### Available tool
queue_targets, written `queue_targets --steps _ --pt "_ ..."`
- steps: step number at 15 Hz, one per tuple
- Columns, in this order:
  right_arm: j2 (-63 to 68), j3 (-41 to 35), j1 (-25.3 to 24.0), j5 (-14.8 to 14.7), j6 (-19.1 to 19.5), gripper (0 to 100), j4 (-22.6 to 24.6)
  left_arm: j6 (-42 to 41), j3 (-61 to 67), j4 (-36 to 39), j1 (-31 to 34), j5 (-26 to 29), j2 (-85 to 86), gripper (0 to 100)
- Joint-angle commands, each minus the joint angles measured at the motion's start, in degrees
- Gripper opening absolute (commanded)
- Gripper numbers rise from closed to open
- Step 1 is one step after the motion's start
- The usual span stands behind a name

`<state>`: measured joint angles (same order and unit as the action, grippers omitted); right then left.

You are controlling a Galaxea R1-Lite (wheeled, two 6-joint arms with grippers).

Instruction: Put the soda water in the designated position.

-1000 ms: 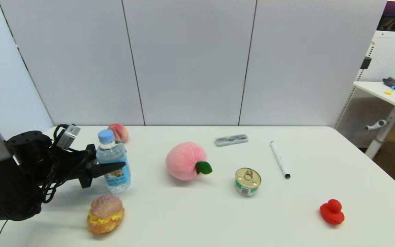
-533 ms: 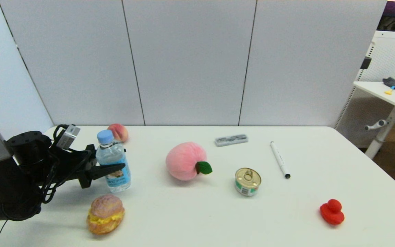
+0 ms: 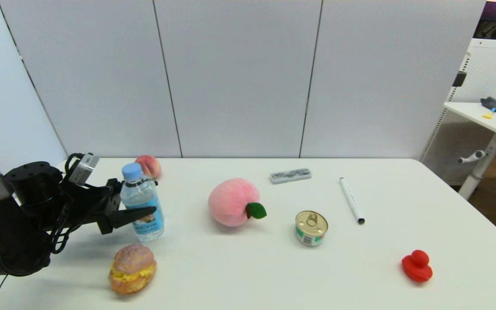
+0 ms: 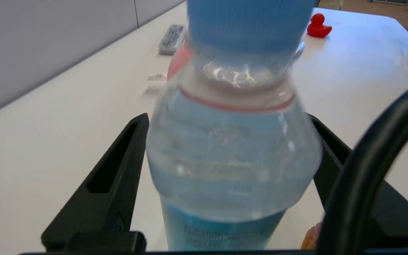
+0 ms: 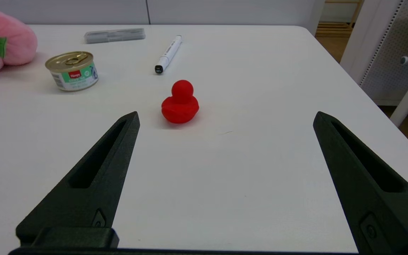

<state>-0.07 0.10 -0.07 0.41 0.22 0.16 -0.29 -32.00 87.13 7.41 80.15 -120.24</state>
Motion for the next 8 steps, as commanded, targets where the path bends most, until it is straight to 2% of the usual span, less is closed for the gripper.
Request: queue_targets --steps 1,2,5,6,8 --pt "0.1 0.0 0.0 0.0 0.0 100 0.0 16.5 0.2 4.0 0.1 0.0 16.8 100" --pt "0.1 0.0 0.0 0.0 0.0 100 0.0 24.4 0.0 3.8 0.0 -1.3 22.7 100" --pt "0.1 0.0 0.0 0.0 0.0 100 0.0 53.5 -4.3 3.3 0.1 -10.8 41.1 100" --pt "0.1 0.0 0.0 0.0 0.0 100 0.0 61.7 -6.9 3.0 2.4 -11.7 44.6 100" --pt "0.1 0.0 0.0 0.0 0.0 100 0.0 67.7 -8.2 2.6 11.7 -11.0 48.8 100"
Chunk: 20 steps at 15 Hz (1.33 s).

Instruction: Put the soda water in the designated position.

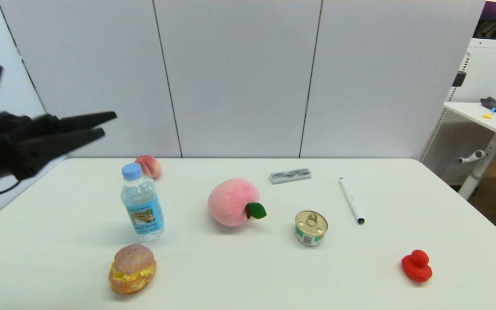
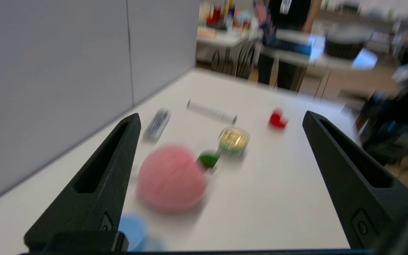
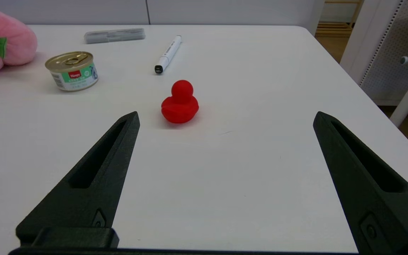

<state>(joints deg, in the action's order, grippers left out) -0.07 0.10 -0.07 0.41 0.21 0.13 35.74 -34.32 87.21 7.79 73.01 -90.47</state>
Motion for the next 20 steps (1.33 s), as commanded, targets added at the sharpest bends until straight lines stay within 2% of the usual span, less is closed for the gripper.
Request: queue_targets --steps 1,4,7,9,12,16,20 --pt "0.1 0.0 0.0 0.0 0.1 100 0.0 31.8 -5.9 1.3 16.7 -3.3 20.2 100" --pt "0.1 0.0 0.0 0.0 0.1 100 0.0 31.9 -5.8 -0.6 26.8 -2.4 21.9 100" --pt "0.1 0.0 0.0 0.0 0.1 100 0.0 31.5 -4.8 -1.2 29.3 -1.9 21.9 100" --pt "0.1 0.0 0.0 0.0 0.1 100 0.0 31.4 -4.4 -1.9 31.4 2.7 21.6 100" --pt "0.1 0.0 0.0 0.0 0.1 100 0.0 34.8 -0.8 -3.5 31.4 7.4 25.3 100" --pt "0.1 0.0 0.0 0.0 0.1 100 0.0 37.5 -0.9 -5.4 31.3 20.3 24.1 100" --pt "0.1 0.0 0.0 0.0 0.1 100 0.0 37.5 -7.1 -13.2 30.5 20.8 24.1 100"
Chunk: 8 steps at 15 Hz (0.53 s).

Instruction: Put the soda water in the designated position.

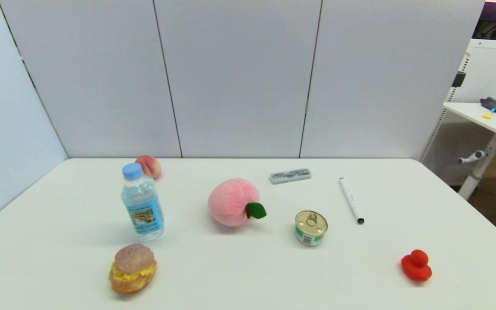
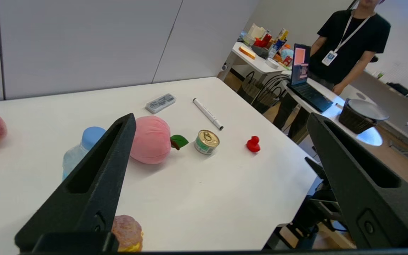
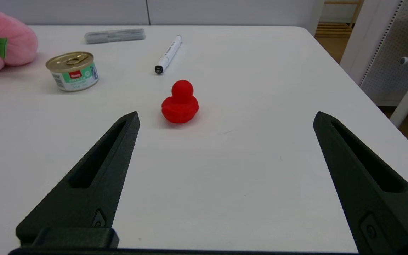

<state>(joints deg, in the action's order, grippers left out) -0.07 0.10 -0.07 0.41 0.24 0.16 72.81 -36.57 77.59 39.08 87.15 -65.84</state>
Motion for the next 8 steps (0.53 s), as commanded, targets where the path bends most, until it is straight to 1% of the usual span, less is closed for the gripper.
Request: queue_targets --steps 1,2,3,4,5,6,8 --pt "0.1 0.0 0.0 0.0 0.0 100 0.0 0.6 -7.3 -7.1 -2.2 6.3 -0.5 100" --pt "0.1 0.0 0.0 0.0 0.0 100 0.0 0.9 -10.8 -13.3 -5.2 4.8 -0.6 100" --pt "0.1 0.0 0.0 0.0 0.0 100 0.0 0.8 -17.2 -22.9 -9.7 0.8 -1.0 100" --pt "0.1 0.0 0.0 0.0 0.0 100 0.0 0.8 -21.8 -31.4 -13.7 -0.9 -1.7 100" --pt "0.1 0.0 0.0 0.0 0.0 100 0.0 0.6 -25.0 -38.4 -15.6 -1.7 -1.7 100" --pt "0.1 0.0 0.0 0.0 0.0 100 0.0 0.6 -27.1 -42.8 -16.9 -2.5 -1.8 100" --pt "0.1 0.0 0.0 0.0 0.0 100 0.0 0.5 -30.7 -47.4 -17.8 -4.1 -2.6 100"
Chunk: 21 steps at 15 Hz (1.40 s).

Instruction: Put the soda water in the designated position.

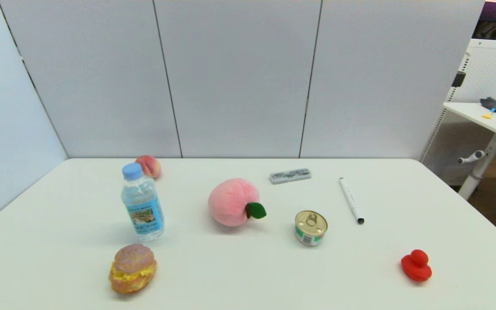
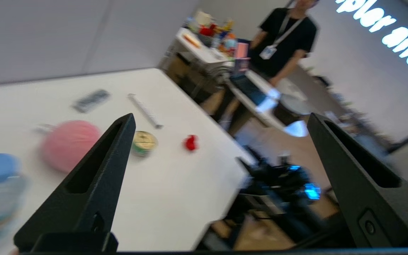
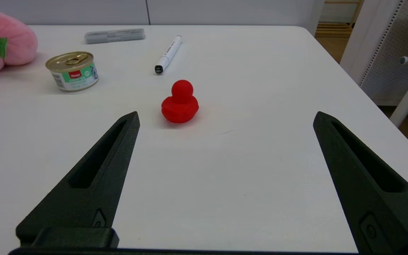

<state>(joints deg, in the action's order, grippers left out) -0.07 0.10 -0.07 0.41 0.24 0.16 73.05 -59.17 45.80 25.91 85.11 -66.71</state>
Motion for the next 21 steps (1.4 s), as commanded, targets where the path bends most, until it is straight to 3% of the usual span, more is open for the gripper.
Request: queue_targets --steps 1,5,9,12,15,18,21 --pt "0.1 0.0 0.0 0.0 0.0 100 0.0 0.3 -9.5 -16.6 -4.9 -2.1 -2.4 100" --pt "0.1 0.0 0.0 0.0 0.0 100 0.0 0.9 -18.3 -19.1 -5.5 -2.1 -4.7 100" --pt "0.1 0.0 0.0 0.0 0.0 100 0.0 2.5 -27.7 -40.4 -6.9 -2.2 -7.7 100" --pt "0.1 0.0 0.0 0.0 0.0 100 0.0 2.2 -28.6 -47.6 -6.9 -2.1 -7.4 100" --pt "0.1 0.0 0.0 0.0 0.0 100 0.0 -4.0 -29.8 -44.1 -6.7 -2.2 -7.5 100" --pt "0.1 0.0 0.0 0.0 0.0 100 0.0 -26.4 -35.5 -24.9 -2.4 -2.2 -10.8 100" --pt "0.1 0.0 0.0 0.0 0.0 100 0.0 -28.2 -37.6 -13.5 -0.7 -2.1 -11.3 100"
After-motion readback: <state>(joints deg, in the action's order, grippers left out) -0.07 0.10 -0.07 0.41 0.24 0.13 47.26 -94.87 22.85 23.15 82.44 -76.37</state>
